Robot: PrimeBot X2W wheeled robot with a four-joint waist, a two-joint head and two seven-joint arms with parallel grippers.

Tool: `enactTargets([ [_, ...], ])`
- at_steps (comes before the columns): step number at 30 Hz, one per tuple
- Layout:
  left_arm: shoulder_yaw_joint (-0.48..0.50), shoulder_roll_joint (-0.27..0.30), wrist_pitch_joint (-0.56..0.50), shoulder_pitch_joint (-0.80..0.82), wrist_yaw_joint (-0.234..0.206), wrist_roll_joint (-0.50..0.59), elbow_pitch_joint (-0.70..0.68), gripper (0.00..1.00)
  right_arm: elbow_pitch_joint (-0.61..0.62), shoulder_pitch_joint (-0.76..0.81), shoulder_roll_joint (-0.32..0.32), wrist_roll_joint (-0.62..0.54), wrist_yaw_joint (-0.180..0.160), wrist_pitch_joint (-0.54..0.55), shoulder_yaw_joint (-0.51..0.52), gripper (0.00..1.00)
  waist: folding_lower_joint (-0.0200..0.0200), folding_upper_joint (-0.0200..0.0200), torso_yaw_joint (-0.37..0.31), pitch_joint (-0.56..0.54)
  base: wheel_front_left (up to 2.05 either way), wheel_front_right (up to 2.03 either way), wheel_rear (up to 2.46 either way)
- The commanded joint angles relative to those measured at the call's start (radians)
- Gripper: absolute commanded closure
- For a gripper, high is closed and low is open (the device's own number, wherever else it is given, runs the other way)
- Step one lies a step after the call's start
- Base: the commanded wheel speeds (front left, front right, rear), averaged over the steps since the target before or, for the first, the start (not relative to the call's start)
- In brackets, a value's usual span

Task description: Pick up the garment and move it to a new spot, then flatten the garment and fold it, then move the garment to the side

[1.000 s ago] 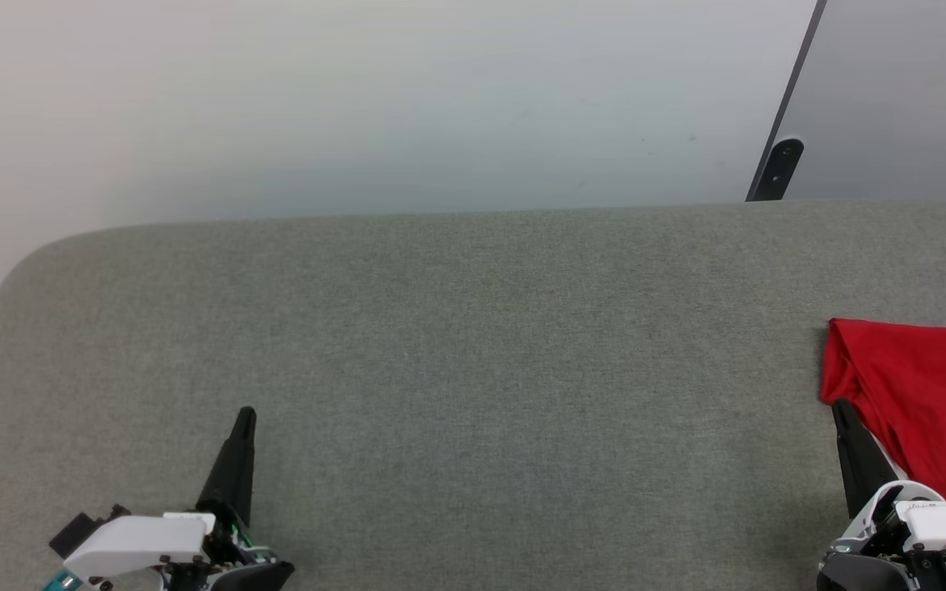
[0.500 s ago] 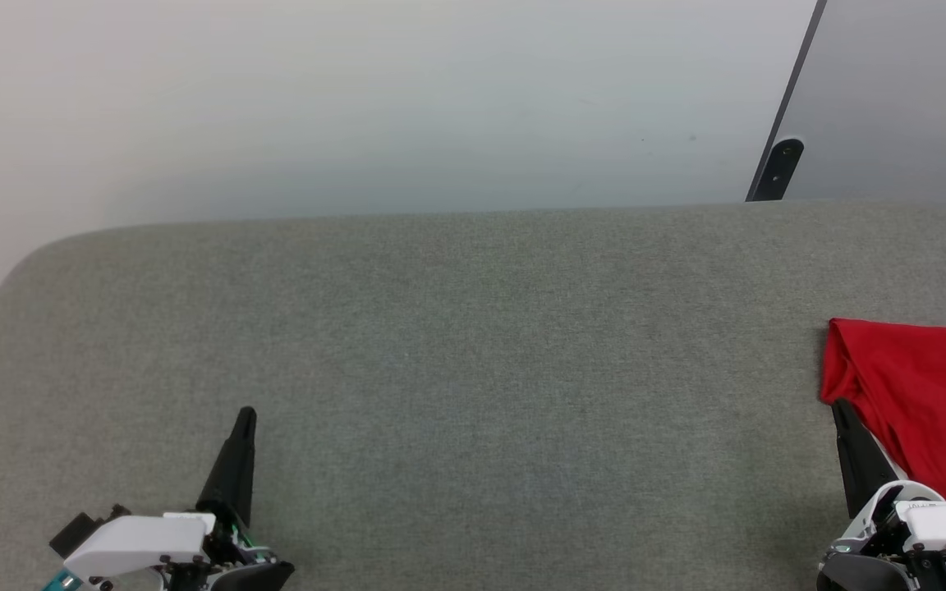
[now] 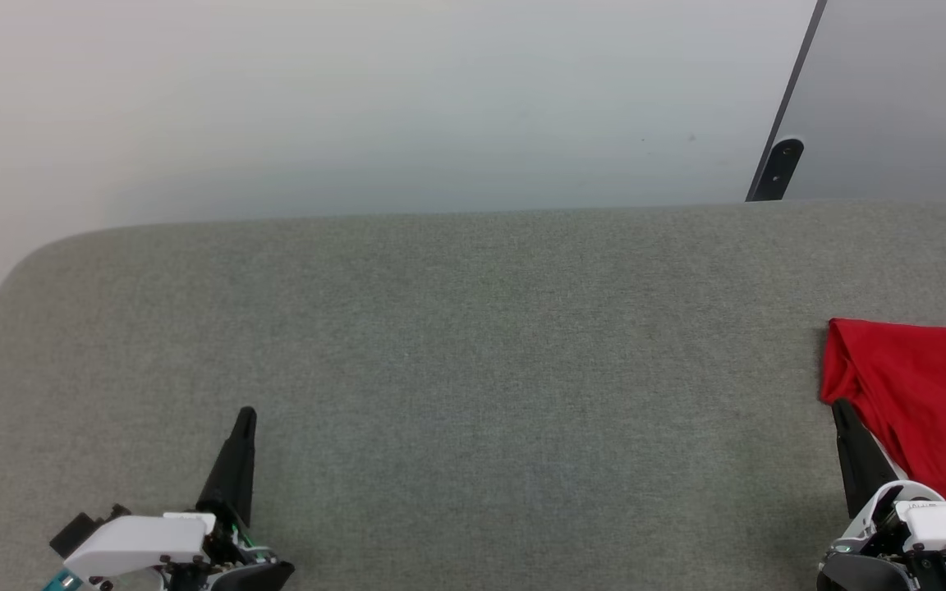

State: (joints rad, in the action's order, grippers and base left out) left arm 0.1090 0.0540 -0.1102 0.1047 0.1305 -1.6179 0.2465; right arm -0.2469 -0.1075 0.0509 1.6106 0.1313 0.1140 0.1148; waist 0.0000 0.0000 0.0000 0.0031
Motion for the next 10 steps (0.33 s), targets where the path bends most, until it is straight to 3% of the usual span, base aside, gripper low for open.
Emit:
enactTargets([
  [1, 0.003, -0.001, -0.002, 0.011, 0.004, 0.003, 0.001, 1.0, 0.0, -0.005, -0.003, 0.004, -0.001, -0.003, 0.0, 1.0, 0.0, 0.0, 0.0, 0.0, 0.0, 0.0, 0.0],
  [10, 0.004, -0.002, -0.003, 0.011, 0.004, 0.004, 0.0, 1.0, 0.0, -0.005, -0.003, 0.004, -0.001, -0.003, 0.0, 1.0, 0.0, 0.0, 0.0, 0.0, 0.0, 0.0, 0.0],
])
